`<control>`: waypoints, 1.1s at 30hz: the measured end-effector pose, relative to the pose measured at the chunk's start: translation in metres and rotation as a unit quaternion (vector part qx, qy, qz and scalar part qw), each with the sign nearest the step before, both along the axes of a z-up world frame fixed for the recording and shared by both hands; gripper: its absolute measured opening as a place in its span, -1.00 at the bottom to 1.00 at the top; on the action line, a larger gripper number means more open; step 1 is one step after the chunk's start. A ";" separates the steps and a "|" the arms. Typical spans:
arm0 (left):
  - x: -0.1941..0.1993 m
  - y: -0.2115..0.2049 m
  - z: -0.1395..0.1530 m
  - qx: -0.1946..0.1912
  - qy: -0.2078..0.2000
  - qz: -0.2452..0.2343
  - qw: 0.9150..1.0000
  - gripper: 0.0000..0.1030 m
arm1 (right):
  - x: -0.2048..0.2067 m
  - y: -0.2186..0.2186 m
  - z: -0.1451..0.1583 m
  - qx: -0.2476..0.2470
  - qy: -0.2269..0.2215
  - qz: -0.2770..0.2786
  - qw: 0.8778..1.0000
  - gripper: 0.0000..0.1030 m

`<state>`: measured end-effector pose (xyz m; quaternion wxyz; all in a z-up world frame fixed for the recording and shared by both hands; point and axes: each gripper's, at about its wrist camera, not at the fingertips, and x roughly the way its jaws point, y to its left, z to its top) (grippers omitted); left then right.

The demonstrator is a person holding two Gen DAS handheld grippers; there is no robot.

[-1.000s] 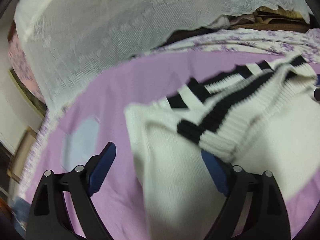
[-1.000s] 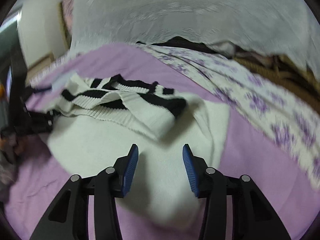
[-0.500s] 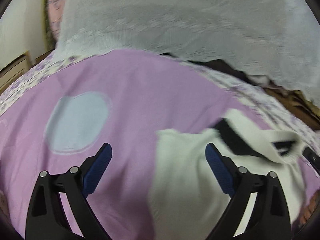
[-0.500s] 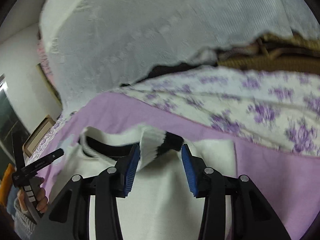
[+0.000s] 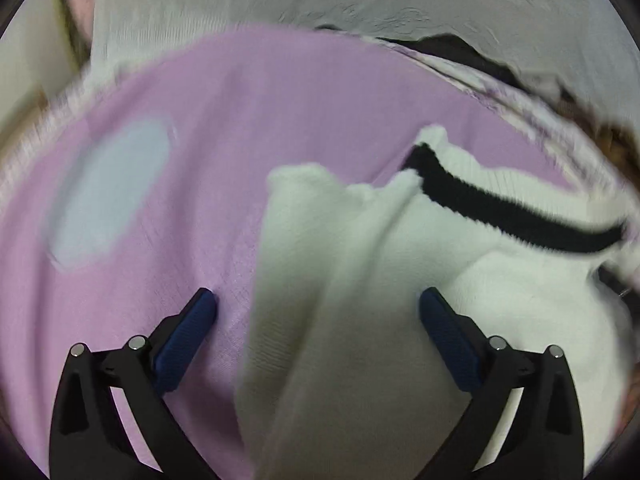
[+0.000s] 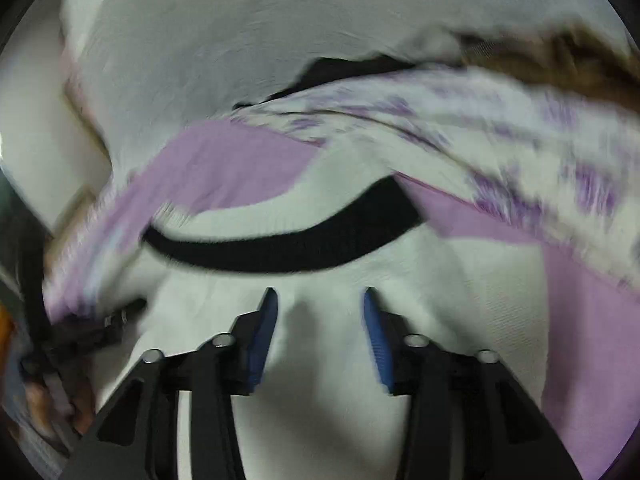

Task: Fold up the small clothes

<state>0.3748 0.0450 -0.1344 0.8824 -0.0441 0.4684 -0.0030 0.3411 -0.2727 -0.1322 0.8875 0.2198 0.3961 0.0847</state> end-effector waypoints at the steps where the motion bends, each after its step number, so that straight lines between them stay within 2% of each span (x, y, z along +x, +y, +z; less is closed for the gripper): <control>1: -0.001 0.004 0.002 -0.005 -0.003 0.006 1.000 0.92 | -0.003 -0.006 0.001 0.014 -0.001 -0.007 1.000 -0.69; 2: -0.002 0.006 0.004 -0.007 -0.010 0.014 1.000 0.92 | -0.009 -0.011 0.005 0.026 -0.014 -0.019 0.999 -0.67; 3: -0.004 0.006 0.005 -0.008 -0.013 0.016 1.000 0.92 | -0.017 -0.014 0.011 0.016 -0.034 -0.041 0.998 -0.61; 4: -0.006 0.006 0.008 -0.012 -0.020 0.015 1.000 0.91 | -0.021 -0.014 0.015 0.006 -0.048 -0.050 0.998 -0.36; 5: -0.011 0.006 0.012 -0.019 -0.032 0.011 0.999 0.91 | -0.022 -0.012 0.021 0.001 -0.067 -0.043 0.997 -0.20; 7: -0.020 0.002 0.023 -0.032 -0.066 -0.003 0.997 0.91 | -0.020 -0.007 0.025 -0.011 -0.076 -0.033 0.996 -0.06; 8: -0.022 -0.003 0.026 -0.026 -0.078 -0.012 0.997 0.91 | -0.016 -0.005 0.021 -0.028 -0.067 -0.036 0.997 0.03; 10: -0.017 -0.012 0.017 0.014 -0.065 -0.014 0.998 0.91 | -0.004 -0.010 0.005 -0.030 -0.027 -0.041 0.998 -0.03; 11: -0.011 -0.012 0.010 0.028 -0.049 -0.013 0.998 0.91 | -0.001 -0.017 0.001 -0.011 -0.023 -0.048 0.999 -0.09; 12: -0.002 -0.014 -0.004 0.038 -0.017 -0.013 0.999 0.92 | -0.002 -0.021 0.003 0.000 -0.031 -0.052 0.998 -0.09; 13: -0.002 -0.013 -0.006 0.032 -0.016 -0.010 0.999 0.92 | -0.004 -0.021 0.002 0.001 -0.034 -0.053 0.998 -0.09; 14: -0.004 -0.011 -0.003 0.031 -0.026 -0.006 0.999 0.92 | -0.005 -0.021 0.002 0.002 -0.039 -0.053 0.998 -0.09; 20: -0.027 -0.021 0.011 0.090 -0.090 -0.002 0.992 0.92 | -0.039 -0.017 0.014 -0.010 -0.104 -0.068 0.992 0.01; 25: -0.061 -0.032 0.022 0.110 -0.124 -0.010 0.986 0.92 | -0.063 -0.008 0.021 -0.047 -0.113 -0.068 0.990 0.09; 33: -0.097 -0.039 0.027 0.109 -0.142 -0.015 0.984 0.92 | -0.098 0.005 0.025 -0.081 -0.123 -0.070 0.987 0.24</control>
